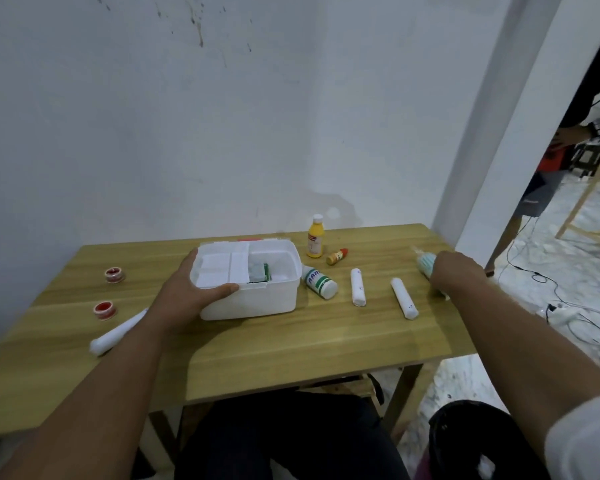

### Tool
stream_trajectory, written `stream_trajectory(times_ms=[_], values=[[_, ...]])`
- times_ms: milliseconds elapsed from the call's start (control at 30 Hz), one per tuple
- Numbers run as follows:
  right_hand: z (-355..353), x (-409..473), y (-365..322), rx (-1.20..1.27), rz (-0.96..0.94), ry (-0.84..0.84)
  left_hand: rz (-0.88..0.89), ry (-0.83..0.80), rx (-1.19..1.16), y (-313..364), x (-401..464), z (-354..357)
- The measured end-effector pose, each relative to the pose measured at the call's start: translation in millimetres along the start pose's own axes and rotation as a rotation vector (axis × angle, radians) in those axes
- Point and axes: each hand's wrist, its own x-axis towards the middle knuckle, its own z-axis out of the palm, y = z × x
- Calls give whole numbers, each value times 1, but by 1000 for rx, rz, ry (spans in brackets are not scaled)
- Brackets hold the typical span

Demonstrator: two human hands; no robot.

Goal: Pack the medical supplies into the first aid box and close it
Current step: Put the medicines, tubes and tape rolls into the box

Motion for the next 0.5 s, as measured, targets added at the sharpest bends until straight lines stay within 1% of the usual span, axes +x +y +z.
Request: stream_trajectory(times_ms=[67, 133, 167, 267, 400, 433, 500], values=[[-23, -25, -8, 33, -46, 83, -16, -12, 12, -1, 0, -1], [-50, -35, -21, 86, -123, 128, -17, -19, 15, -1, 0, -1], [-63, -35, -31, 125, -160, 139, -10, -19, 12, -1, 0, 0], [-101, -52, -67, 219, -350, 136, 6, -25, -14, 0, -1, 0], [-126, -95, -121, 412, -620, 52, 17, -32, -28, 2, -2, -1], [-128, -103, -133, 411, -694, 7, 13, -32, -34, 2, -2, -1], [-125, -120, -154, 336, -838, -102, 6, -23, -36, 2, -2, 0]])
